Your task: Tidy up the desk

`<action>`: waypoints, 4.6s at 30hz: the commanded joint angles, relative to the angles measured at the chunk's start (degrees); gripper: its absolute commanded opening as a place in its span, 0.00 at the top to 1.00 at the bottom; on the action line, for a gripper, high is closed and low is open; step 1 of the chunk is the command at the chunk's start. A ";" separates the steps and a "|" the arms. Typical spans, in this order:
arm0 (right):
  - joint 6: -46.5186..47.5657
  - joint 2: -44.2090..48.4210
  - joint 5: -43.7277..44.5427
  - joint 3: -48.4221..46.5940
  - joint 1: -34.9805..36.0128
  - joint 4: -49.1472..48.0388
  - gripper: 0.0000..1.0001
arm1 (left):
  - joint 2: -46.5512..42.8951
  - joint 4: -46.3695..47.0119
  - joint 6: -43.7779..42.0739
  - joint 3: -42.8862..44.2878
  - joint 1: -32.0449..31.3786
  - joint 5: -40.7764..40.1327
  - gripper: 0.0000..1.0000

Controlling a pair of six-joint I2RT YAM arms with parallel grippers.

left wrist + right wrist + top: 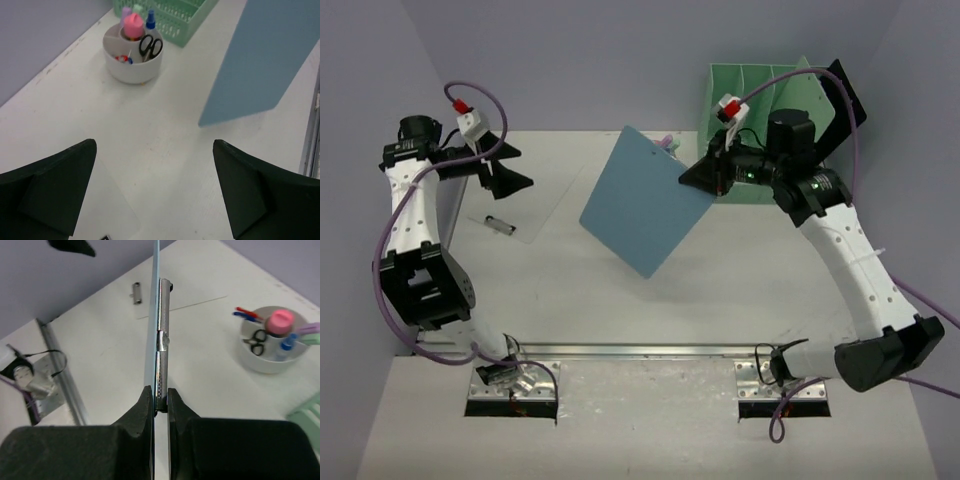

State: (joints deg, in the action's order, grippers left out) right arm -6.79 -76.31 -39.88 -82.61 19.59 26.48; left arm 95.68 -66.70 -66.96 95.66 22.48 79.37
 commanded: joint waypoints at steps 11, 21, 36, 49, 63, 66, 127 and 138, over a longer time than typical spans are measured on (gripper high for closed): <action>8.19 0.65 35.48 -19.23 -9.31 10.50 0.99 | -18.93 45.94 53.41 -10.21 -3.76 -26.11 0.00; 11.53 -5.76 42.07 -26.98 -15.89 14.04 0.99 | -25.72 48.79 52.38 -15.86 -15.23 -48.93 0.00; 8.55 -22.91 41.64 -39.39 -21.53 10.79 0.99 | -27.12 53.42 59.57 -21.39 -18.35 -68.82 0.00; 2.93 -30.82 40.41 -43.43 -22.06 4.99 0.99 | -28.09 53.07 58.79 -26.31 -18.26 -63.90 0.00; -2.00 -37.94 37.77 -47.65 -23.20 2.88 0.99 | -27.48 52.72 61.07 -32.02 -17.21 -70.32 0.00; -1.91 -37.68 37.16 -47.65 -23.11 1.91 0.99 | -26.95 52.90 61.42 -32.55 -17.12 -70.23 0.00; 18.82 -10.18 11.77 -8.81 -12.66 -5.22 0.15 | 7.85 38.66 92.44 -22.98 -3.49 -89.13 0.23; 20.76 -10.70 4.99 -8.10 -10.72 -0.03 0.15 | 15.76 40.94 97.10 -19.02 -3.14 -88.34 0.28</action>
State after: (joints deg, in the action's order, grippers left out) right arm 12.53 -87.46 -32.32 -90.52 8.45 26.59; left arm 110.80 -28.29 27.77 74.74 19.14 -9.37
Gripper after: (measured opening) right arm 0.851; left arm 0.726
